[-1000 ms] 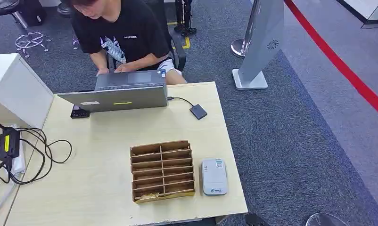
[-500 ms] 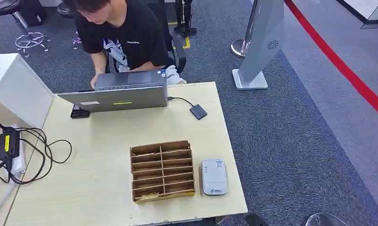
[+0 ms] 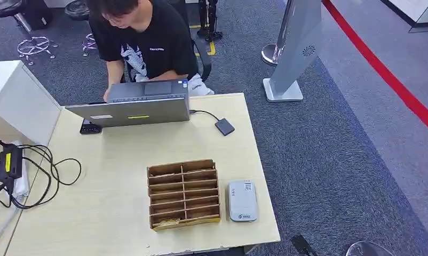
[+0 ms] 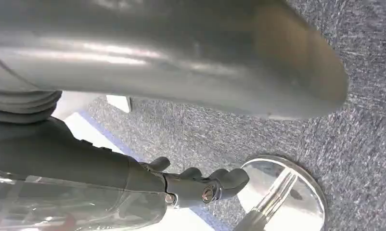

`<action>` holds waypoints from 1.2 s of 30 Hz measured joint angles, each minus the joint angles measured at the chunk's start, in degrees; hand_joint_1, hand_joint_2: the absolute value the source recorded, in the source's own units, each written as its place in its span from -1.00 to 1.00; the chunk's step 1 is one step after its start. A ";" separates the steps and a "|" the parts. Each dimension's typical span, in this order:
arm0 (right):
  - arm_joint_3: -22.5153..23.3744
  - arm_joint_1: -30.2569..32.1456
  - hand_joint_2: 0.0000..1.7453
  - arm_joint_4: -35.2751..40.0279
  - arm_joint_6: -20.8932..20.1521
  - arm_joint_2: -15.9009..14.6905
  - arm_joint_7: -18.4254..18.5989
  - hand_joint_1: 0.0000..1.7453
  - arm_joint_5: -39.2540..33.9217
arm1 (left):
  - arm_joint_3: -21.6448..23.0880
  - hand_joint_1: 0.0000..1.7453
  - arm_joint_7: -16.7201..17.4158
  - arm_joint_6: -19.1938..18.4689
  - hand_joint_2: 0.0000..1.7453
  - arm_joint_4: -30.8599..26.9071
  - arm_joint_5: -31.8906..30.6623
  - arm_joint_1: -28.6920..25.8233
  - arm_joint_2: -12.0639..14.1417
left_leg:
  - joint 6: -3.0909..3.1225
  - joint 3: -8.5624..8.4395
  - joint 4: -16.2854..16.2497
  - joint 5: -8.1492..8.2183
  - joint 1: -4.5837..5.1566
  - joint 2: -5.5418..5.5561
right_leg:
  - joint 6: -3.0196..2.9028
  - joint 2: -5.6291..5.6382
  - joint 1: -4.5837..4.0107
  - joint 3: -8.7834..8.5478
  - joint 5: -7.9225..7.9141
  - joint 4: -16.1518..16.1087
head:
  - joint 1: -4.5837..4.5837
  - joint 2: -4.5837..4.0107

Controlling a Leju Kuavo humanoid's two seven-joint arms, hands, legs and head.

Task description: Pass the card to the sensor for recognition and then transmit it.

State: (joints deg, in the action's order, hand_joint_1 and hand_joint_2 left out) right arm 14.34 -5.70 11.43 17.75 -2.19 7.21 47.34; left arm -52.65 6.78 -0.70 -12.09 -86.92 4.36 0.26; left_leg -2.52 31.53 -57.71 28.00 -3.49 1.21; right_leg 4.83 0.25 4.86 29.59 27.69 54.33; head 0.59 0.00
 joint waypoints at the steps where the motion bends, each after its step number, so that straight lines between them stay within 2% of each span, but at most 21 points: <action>1: -0.09 0.00 -1.00 0.00 0.00 0.00 0.02 -1.00 0.04 | 0.04 -1.00 0.00 0.00 -1.00 0.00 -0.04 -0.01 -0.02 | 0.00 0.00 0.00 0.00 0.00 0.00 | 0.00 0.00 0.00 0.00 0.00 0.00 | 0.00 0.00; 5: -0.63 -0.04 -1.00 -0.02 0.26 0.00 1.99 -1.00 1.42 | 1.31 -1.00 1.10 0.42 -1.00 0.00 -1.20 -0.05 0.00 | 0.00 0.00 0.00 0.00 0.00 0.01 | 0.00 0.00 0.00 0.00 0.00 0.00 | 0.02 0.00; 8: -1.27 -0.08 -1.00 0.00 2.90 0.04 3.76 -1.00 3.58 | 3.46 -1.00 3.32 3.38 -1.00 0.00 -1.27 -0.17 -0.02 | 0.00 0.00 0.00 0.00 0.00 0.01 | 0.00 0.00 0.00 0.00 0.00 0.00 | 0.02 0.00; 11: -1.86 -0.21 -1.00 0.00 5.63 0.07 4.79 -1.00 4.85 | 7.05 -1.00 4.76 6.97 -1.00 0.00 -1.27 -0.25 -0.02 | 0.00 0.00 0.00 0.00 0.00 0.01 | 0.00 0.00 0.00 0.00 0.00 0.00 | 0.00 0.00; 16: -2.10 -0.20 -1.00 -0.02 7.30 0.11 6.01 -1.00 5.99 | 12.31 -1.00 5.99 8.63 -1.00 0.00 -1.27 -0.30 -0.02 | 0.00 0.00 0.00 0.00 0.00 0.01 | 0.00 0.00 0.00 0.00 0.00 0.00 | 0.02 0.00; 20: -2.32 -0.05 -1.00 -0.02 9.69 0.13 6.29 -1.00 7.32 | 14.23 -1.00 8.13 11.54 -1.00 0.00 -1.22 -0.39 -0.07 | 0.00 0.00 0.00 0.00 0.00 0.01 | 0.00 0.00 0.00 0.00 0.00 0.00 | 0.00 0.00; 24: -2.38 0.36 -1.00 -0.02 10.75 0.42 5.33 -1.00 7.58 | 14.80 -1.00 9.05 11.71 -1.00 0.00 -0.72 -0.61 -0.24 | 0.00 0.00 0.00 0.00 0.00 0.00 | 0.00 0.00 0.00 0.01 0.00 0.00 | 0.02 0.00; 25: -2.36 0.37 -1.00 -0.02 10.09 0.50 5.05 -1.00 7.10 | 14.78 -1.00 9.20 11.14 -1.00 0.00 -0.28 -0.61 -0.28 | 0.00 0.01 0.00 0.00 0.00 0.00 | 0.00 0.00 0.00 0.00 0.00 0.00 | 0.00 0.00; 26: -2.23 0.34 -1.00 -0.02 7.64 0.72 4.48 -1.00 5.55 | 14.60 -1.00 9.79 8.82 -1.00 0.02 1.97 -0.60 -0.31 | 0.00 0.01 0.00 0.00 0.00 0.00 | 0.00 0.00 0.00 0.00 0.00 0.00 | 0.00 0.00; 29: -1.03 0.15 -1.00 -0.02 -2.62 0.94 3.28 -1.00 2.84 | 11.66 -1.00 10.80 0.23 -1.00 0.13 8.20 -0.46 -0.24 | 0.00 0.00 0.00 0.00 0.00 0.00 | 0.00 0.00 0.00 0.00 0.00 0.00 | 0.02 0.00; 31: -0.04 0.04 -1.00 0.00 -9.39 0.92 1.72 -1.00 1.33 | 9.92 -1.00 9.35 -4.07 -1.00 0.13 9.86 -0.52 -0.11 | 0.00 0.01 0.00 0.00 0.00 0.01 | 0.00 -0.02 0.00 0.00 0.00 0.00 | -0.02 0.00; 34: 1.22 -0.15 -1.00 0.00 -14.48 0.68 0.13 -1.00 0.05 | 8.05 -1.00 8.02 -7.33 -1.00 0.13 11.30 -0.38 0.31 | 0.00 -0.01 0.00 0.00 0.00 0.01 | 0.00 -0.01 0.00 0.00 0.00 0.00 | 0.02 0.00; 36: 2.30 -0.20 -1.00 0.00 -18.78 0.35 -1.32 -1.00 -1.31 | 6.58 -1.00 6.82 -10.96 -1.00 0.13 13.12 -0.29 0.63 | 0.00 -0.01 0.00 0.00 0.00 0.00 | 0.00 0.00 0.00 0.00 0.00 0.00 | 0.00 0.00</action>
State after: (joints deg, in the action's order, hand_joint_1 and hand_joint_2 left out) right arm 16.64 -5.91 11.43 -1.04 -1.84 5.90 46.03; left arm -46.08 13.59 -11.66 -11.96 -73.81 4.07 0.90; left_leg -2.51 31.52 -57.70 28.00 -3.49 1.21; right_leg 4.83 0.25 4.86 29.59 27.69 54.34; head 0.59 0.00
